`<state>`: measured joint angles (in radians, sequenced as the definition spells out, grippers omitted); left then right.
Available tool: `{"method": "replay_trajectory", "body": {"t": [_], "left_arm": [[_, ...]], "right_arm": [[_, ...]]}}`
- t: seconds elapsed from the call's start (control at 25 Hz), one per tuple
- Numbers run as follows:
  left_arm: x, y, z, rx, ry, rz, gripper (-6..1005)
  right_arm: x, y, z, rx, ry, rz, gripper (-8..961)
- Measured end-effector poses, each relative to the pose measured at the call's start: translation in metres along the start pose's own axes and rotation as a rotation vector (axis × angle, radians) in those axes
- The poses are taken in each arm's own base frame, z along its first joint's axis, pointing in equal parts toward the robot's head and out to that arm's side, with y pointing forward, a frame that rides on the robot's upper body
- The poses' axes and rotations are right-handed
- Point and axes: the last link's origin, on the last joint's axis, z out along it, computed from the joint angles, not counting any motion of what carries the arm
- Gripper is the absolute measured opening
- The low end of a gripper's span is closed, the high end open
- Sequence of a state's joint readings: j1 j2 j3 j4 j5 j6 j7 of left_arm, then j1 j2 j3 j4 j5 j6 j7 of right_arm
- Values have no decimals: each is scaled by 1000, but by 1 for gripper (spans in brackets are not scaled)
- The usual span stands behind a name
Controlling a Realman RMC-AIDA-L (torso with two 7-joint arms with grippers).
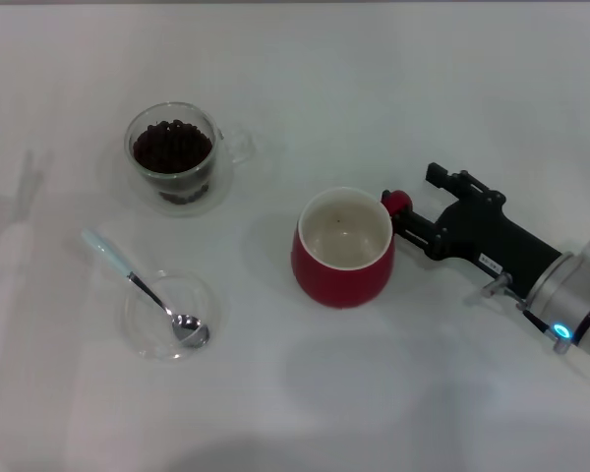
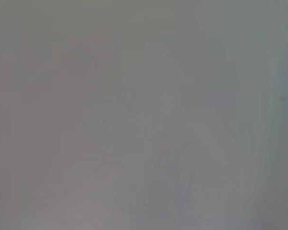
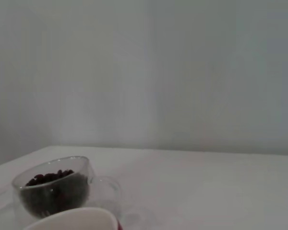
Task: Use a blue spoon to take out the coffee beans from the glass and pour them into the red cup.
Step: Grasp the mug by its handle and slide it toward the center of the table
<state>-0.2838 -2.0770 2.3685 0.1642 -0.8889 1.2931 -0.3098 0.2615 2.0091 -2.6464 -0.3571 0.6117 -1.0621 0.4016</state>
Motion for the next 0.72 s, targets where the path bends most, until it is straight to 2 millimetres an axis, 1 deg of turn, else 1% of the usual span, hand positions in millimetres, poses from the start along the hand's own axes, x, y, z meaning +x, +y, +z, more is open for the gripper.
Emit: {"method": "replay_trajectory", "body": {"t": [0.04, 0.16, 0.36, 0.56, 0.72], "left_arm": [[0, 0, 0, 1, 0, 0, 876], [0, 0, 0, 1, 0, 0, 876], [0, 0, 0, 1, 1, -1, 875], [1, -1, 1, 6, 3, -2, 875], [1, -1, 1, 10, 5, -3, 874]], "right_arm": [[1, -2, -1, 3, 3, 9, 538], [2, -7, -5, 3, 18, 35, 776], [4, -11, -10, -30, 45, 98, 874], [2, -18, -18, -54, 39, 137, 874], [2, -19, -27, -96, 40, 145, 875]]}}
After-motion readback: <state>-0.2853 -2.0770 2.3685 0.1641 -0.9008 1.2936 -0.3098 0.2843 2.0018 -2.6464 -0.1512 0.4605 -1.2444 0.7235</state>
